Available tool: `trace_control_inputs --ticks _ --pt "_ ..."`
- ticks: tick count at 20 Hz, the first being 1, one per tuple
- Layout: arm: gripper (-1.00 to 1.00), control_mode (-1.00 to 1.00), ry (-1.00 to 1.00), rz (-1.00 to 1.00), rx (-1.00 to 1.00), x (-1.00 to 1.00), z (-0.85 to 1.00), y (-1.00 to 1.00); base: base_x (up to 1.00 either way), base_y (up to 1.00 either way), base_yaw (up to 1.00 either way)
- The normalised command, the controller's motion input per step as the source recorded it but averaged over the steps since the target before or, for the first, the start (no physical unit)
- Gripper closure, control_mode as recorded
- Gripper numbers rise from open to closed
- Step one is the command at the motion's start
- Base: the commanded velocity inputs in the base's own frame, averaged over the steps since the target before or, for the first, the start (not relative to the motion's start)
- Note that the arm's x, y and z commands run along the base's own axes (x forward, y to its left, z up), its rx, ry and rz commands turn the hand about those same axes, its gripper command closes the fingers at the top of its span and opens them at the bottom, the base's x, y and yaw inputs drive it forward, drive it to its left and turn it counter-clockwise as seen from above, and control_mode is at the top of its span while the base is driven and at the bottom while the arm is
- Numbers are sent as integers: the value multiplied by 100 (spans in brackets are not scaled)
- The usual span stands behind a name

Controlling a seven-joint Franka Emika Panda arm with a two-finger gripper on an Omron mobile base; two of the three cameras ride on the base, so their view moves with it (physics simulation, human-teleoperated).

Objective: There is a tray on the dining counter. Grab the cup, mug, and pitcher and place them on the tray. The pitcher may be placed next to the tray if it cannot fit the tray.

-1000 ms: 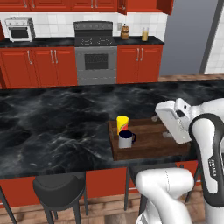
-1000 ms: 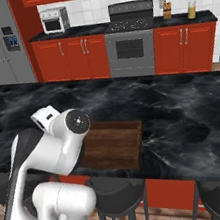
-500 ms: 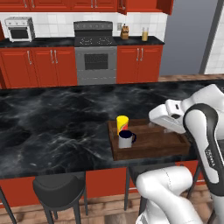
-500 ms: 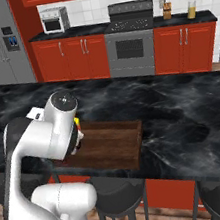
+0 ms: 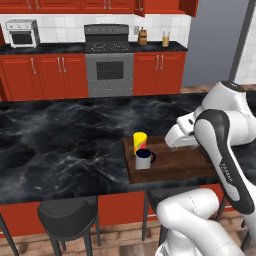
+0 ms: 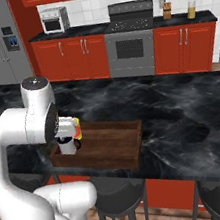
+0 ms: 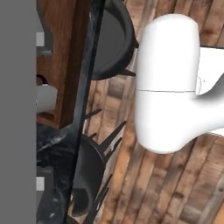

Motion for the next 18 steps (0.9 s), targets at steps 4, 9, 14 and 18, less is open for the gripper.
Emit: trace_control_inputs --ticks 4,9,14,18 --pt "-100 -100 10 0 -15 0 0 0 0 0 0" --pt "-100 -100 1 -2 -3 -16 0 0 0 0 0" --pt "-100 100 0 -1 0 -10 -1 0 -75 -18 -8" --pt "-100 100 0 0 0 0 0 0 -100 -79 -15"
